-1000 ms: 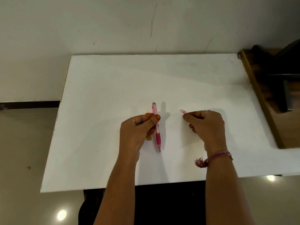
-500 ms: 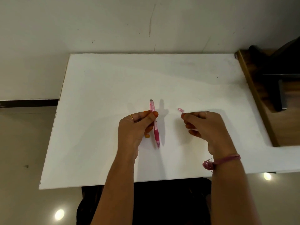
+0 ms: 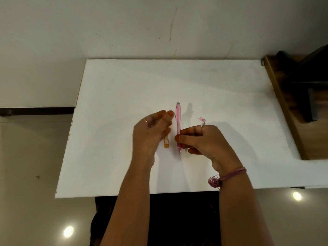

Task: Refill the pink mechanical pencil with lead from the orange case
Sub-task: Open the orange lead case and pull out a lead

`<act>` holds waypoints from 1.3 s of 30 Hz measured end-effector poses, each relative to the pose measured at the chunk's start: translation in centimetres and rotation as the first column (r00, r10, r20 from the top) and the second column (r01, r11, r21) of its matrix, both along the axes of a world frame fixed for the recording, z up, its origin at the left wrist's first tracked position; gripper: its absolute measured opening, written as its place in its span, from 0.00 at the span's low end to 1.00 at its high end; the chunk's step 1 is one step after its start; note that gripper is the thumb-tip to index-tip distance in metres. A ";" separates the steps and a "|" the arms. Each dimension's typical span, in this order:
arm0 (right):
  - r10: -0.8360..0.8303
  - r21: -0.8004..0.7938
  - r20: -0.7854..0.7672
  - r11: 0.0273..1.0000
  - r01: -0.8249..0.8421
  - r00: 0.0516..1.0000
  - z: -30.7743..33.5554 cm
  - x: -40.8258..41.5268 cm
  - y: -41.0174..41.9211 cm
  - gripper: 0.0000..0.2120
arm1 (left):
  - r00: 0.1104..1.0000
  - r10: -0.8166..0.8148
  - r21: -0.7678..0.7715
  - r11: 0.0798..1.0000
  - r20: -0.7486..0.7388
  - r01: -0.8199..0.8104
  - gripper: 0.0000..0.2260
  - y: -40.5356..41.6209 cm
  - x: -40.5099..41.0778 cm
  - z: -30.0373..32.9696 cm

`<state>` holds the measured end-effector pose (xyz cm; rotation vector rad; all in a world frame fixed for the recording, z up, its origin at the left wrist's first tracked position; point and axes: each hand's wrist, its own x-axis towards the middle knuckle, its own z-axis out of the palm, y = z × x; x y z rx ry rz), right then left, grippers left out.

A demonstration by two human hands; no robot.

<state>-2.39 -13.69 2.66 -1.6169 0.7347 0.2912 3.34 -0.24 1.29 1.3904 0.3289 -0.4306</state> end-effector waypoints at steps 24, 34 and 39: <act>-0.049 -0.246 -0.022 0.968 0.042 0.999 -1.3 1.0 -1.8 0.13 | 0.968 -0.177 0.658 0.753 0.177 0.018 0.14 1.4 0.6 -2.0; -0.095 -0.366 0.170 0.918 0.153 0.981 -0.9 1.8 -0.7 0.01 | 0.924 -0.362 0.814 0.570 0.127 0.112 0.10 0.1 -0.3 -2.4; -0.080 -0.308 0.213 0.940 0.145 0.974 -0.9 2.3 0.4 0.06 | 0.896 -0.395 0.794 0.601 0.201 0.087 0.07 0.0 -0.2 -1.9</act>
